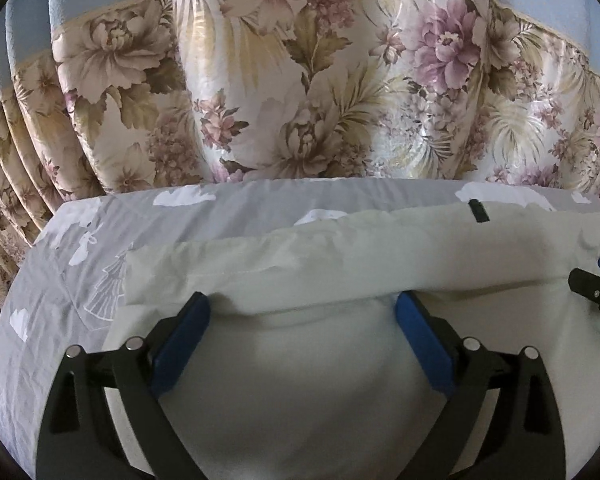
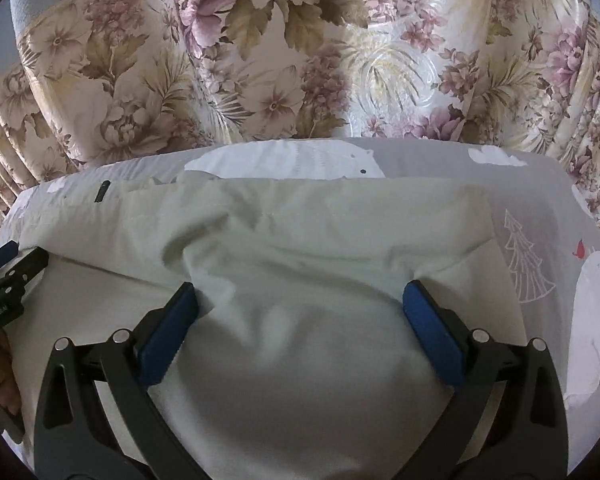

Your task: Fold large clothes

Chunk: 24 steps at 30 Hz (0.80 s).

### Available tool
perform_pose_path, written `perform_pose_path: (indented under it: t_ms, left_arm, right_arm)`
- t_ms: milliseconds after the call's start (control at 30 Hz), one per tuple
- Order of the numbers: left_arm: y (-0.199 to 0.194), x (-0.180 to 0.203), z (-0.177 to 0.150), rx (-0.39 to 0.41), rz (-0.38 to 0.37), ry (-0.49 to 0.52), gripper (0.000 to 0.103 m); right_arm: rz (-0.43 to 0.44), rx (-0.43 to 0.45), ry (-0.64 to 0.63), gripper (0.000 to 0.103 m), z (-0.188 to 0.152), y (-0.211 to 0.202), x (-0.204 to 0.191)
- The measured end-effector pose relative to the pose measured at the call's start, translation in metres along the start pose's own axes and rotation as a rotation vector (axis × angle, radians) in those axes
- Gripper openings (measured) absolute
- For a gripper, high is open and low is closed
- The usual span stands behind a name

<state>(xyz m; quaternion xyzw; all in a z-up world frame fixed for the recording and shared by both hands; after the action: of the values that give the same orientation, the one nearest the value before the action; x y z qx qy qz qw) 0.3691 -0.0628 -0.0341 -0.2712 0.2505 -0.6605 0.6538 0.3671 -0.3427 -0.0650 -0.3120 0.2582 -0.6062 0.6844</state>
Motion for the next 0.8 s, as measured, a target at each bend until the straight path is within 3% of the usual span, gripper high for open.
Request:
perform_pose_path:
  t_ms: [100, 233, 367, 500, 600, 667, 700, 733, 800]
  left_arm:
    - [-0.022, -0.006, -0.001, 0.037, -0.053, -0.018, 0.095]
    - [-0.085, -0.019, -0.009, 0.092, -0.116, -0.053, 0.094]
    - [-0.129, -0.028, -0.046, 0.045, -0.139, -0.081, 0.094]
    - [-0.151, -0.028, -0.074, 0.037, -0.155, -0.085, 0.095]
    - [-0.157, -0.018, -0.084, 0.046, -0.149, -0.063, 0.095]
    - [-0.156, -0.008, -0.083, 0.036, -0.138, -0.040, 0.095]
    - [-0.157, -0.003, -0.081, 0.040, -0.137, -0.037, 0.095]
    - [-0.159, 0.001, -0.079, 0.047, -0.138, -0.037, 0.095]
    - [-0.160, 0.012, -0.071, 0.057, -0.139, -0.040, 0.095]
  right_arm:
    - [0.041, 0.051, 0.026, 0.100, -0.009, -0.030, 0.002]
    - [0.100, 0.140, 0.043, 0.100, -0.039, -0.096, 0.013]
    - [0.097, 0.145, -0.036, 0.100, -0.092, -0.153, 0.021]
    - [0.054, 0.102, -0.063, 0.100, -0.141, -0.173, 0.032]
    - [0.037, 0.063, -0.010, 0.100, -0.160, -0.173, 0.054]
    - [-0.006, 0.063, 0.040, 0.100, -0.158, -0.172, 0.072]
    - [-0.057, 0.080, 0.042, 0.100, -0.154, -0.173, 0.077]
    - [-0.167, 0.118, 0.014, 0.100, -0.147, -0.176, 0.080]
    - [-0.264, 0.138, -0.038, 0.100, -0.135, -0.172, 0.080]
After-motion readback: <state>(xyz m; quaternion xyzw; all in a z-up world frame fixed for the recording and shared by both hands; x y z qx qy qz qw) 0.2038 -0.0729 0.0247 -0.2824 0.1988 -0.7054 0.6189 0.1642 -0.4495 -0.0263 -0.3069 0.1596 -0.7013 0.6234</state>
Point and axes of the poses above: each gripper's, at about its wrist camera, not at the fingertips, and y roughly the way its jaws point, x to its right, z to its top, the point moved 2 cm from there along y, roughly the way its jaws point, and after that the axes turned 6 degrees about -y, right-handed, at the moved point
